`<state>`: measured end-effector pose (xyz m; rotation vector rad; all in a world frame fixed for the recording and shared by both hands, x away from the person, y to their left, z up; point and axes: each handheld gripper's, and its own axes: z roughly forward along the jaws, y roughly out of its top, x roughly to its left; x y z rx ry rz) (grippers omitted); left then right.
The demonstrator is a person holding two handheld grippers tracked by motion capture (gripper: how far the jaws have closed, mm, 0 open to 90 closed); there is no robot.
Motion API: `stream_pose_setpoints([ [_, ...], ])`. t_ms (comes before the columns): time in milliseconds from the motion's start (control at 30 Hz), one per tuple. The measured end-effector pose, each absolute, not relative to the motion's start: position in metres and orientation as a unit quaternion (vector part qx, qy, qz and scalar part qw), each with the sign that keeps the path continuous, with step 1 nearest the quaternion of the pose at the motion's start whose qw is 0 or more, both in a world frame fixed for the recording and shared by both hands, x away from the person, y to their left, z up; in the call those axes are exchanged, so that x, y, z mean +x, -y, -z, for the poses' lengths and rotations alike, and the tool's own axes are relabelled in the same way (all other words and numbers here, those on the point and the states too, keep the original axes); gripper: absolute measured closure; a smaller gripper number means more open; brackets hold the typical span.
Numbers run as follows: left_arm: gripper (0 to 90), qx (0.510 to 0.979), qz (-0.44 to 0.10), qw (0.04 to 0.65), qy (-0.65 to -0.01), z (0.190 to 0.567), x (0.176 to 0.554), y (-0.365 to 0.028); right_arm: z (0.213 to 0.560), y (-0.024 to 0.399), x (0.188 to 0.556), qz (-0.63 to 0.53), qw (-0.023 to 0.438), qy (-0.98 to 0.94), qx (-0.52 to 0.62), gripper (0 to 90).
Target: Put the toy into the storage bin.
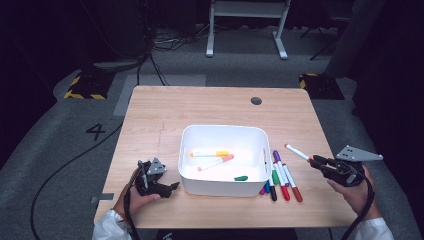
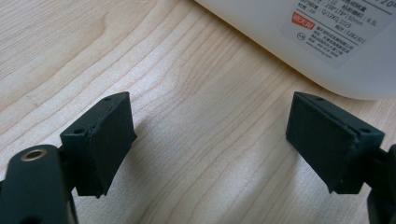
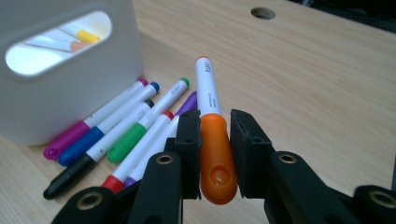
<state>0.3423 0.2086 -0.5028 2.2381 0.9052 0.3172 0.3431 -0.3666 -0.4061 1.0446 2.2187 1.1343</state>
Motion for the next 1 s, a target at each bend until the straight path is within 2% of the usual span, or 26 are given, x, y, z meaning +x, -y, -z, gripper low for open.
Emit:
stream_pose_setpoints([
  [233,15.5,0.862,-0.122,0.346,-0.349,0.503,0.342,-0.209,0.386,0.359,0.349,-0.42,0.233,-0.8,0.361,74.3],
  [567,15.4,0.862,-0.122,0.346,-0.349,0.503,0.342,-0.209,0.362,0.345,0.355,-0.443,0.232,-0.799,0.333,74.3],
  [1000,15.4,0.862,-0.122,0.346,-0.349,0.503,0.342,-0.209,0.336,0.306,0.361,-0.459,0.225,-0.812,0.281,74.3],
])
